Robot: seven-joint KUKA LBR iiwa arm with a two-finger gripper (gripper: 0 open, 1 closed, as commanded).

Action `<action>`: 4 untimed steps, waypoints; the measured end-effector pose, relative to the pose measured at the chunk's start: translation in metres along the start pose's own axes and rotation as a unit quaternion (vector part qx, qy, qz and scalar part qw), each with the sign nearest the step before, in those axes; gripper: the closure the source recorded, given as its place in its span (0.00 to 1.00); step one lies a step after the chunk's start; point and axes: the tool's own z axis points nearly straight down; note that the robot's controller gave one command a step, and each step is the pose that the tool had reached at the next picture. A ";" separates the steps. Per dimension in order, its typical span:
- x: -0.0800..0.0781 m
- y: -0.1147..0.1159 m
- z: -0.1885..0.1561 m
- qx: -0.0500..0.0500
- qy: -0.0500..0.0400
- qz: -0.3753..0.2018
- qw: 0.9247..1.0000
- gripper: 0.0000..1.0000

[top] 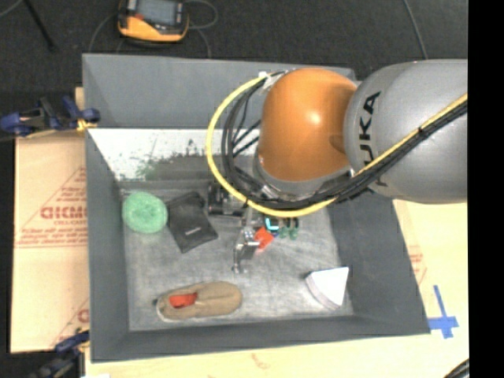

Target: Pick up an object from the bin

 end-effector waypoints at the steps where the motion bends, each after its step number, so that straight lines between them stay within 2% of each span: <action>1: -0.002 -0.001 -0.004 0.000 -0.004 0.001 1.000 0.00; 2: 0.028 -0.004 0.044 0.000 -0.007 -0.020 1.000 0.00; 3: 0.048 0.026 0.110 0.001 -0.005 -0.092 0.996 0.00; 4: -0.015 0.035 0.149 0.000 0.008 -0.203 0.979 1.00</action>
Offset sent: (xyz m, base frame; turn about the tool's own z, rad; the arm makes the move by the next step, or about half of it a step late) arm -0.0522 -0.0050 -0.0829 -0.0753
